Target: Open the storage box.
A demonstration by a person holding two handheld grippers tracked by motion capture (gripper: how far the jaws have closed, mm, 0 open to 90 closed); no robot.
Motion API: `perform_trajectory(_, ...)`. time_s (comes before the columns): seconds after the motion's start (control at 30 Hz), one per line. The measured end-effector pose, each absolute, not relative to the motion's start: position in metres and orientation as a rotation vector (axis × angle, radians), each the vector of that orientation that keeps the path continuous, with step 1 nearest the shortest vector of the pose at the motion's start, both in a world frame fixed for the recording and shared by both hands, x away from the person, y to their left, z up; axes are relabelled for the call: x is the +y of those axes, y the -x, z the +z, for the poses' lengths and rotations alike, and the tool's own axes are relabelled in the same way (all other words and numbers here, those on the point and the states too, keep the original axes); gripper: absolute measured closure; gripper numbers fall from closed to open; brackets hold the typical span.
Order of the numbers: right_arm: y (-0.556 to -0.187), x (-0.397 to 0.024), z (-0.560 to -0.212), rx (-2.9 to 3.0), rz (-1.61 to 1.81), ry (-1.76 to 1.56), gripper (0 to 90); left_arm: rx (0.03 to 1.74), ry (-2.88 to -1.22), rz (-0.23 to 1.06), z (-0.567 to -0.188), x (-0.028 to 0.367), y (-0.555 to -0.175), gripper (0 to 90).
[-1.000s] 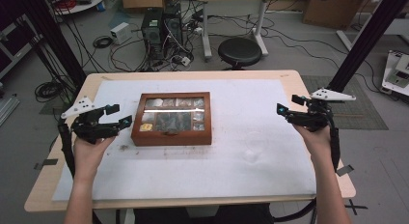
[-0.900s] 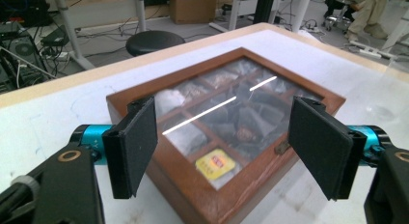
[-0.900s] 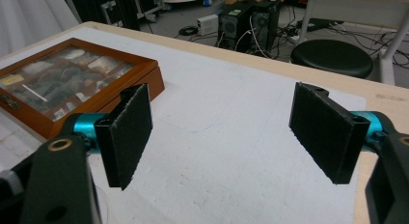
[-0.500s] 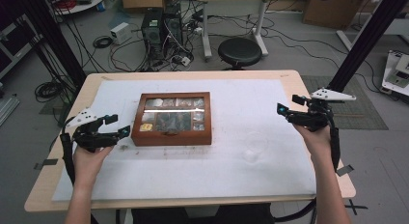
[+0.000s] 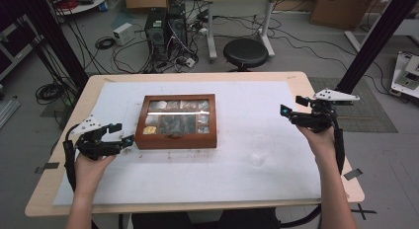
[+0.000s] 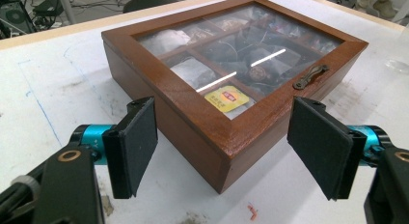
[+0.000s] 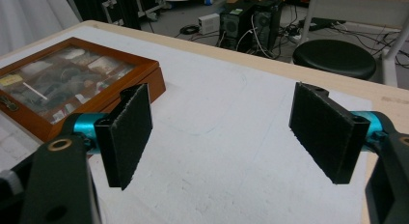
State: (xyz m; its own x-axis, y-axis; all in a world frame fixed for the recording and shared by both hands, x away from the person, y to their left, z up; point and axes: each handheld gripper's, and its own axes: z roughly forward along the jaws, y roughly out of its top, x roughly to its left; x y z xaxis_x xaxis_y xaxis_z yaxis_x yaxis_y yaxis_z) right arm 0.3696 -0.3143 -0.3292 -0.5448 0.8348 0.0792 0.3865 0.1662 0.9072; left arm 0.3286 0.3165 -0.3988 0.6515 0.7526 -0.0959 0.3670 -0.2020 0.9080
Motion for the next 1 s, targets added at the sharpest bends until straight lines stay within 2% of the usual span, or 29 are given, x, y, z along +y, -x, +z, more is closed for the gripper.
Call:
perform_trajectory(0.23, -0.372, -0.313, -0.330, 2.012, 1.352, -1.151, 23.8, 0.897, -1.835, 0.449, -0.404, 0.316, -0.329, 26.1)
perform_trajectory(0.63, -0.371, -0.314, -0.330, 2.009, 1.352, -1.152, 23.8, 0.921, -1.966, 0.358, -0.421, 0.301, -0.339, 27.0)
perform_trajectory(1.0, -0.371, -0.314, -0.331, 2.007, 1.352, -1.161, 23.8, 0.940, -2.028, 0.372, -0.425, 0.292, -0.343, 39.7)
